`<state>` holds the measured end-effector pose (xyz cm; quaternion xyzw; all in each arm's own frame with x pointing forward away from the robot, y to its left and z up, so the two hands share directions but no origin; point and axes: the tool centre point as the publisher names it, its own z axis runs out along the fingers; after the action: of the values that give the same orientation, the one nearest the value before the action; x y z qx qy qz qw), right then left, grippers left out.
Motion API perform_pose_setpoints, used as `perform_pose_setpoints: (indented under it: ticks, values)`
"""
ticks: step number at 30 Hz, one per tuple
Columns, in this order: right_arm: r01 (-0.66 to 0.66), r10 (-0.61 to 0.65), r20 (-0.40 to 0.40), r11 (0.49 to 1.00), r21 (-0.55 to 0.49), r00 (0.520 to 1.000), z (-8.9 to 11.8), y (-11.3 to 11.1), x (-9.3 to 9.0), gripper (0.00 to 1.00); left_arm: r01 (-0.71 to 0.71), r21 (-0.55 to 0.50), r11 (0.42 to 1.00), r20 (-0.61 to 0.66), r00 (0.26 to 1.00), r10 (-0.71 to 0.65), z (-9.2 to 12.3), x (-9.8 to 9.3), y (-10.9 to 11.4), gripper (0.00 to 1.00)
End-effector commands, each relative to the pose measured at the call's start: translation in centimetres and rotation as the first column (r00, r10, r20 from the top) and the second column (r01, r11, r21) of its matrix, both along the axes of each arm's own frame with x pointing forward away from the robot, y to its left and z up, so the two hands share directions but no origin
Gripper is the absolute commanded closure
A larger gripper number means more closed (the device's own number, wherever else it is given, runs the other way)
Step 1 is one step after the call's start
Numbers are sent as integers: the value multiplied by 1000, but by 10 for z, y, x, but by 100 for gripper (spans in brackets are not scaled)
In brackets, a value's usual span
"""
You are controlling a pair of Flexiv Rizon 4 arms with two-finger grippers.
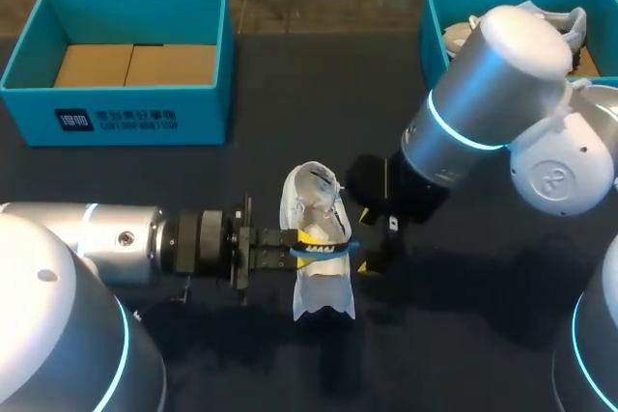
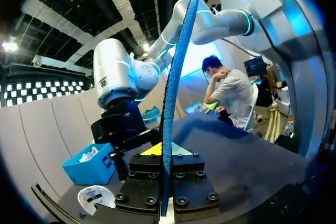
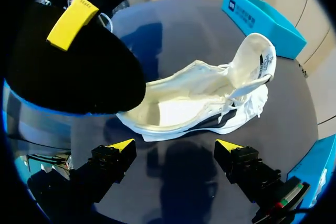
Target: Take the shoe out of the shoebox, open the shoe tongue, remove and reinsert the insole, then place the shoe into the shoebox
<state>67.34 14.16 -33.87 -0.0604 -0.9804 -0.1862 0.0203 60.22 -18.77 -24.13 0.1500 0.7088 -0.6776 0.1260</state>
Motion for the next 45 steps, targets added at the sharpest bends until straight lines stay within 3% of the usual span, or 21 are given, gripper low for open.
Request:
perform_pose_setpoints:
  ticks: [1, 20, 45]
  values:
    - [3, -3, 9, 1000, 2, 1000, -5, 3, -4, 0, 0, -29, 1000, 10, 1000, 0, -8, -4, 7, 100]
    - [-7, 7, 4, 1000, 9, 1000, -20, 6, -5, 0, 17, -65, 998, 120, 993, -9, -24, -3, 3, 100]
    - [-2, 2, 1, 1000, 25, 1000, -24, 7, -3, 0, 19, -50, 999, 146, 989, -12, -33, 7, -10, 100]
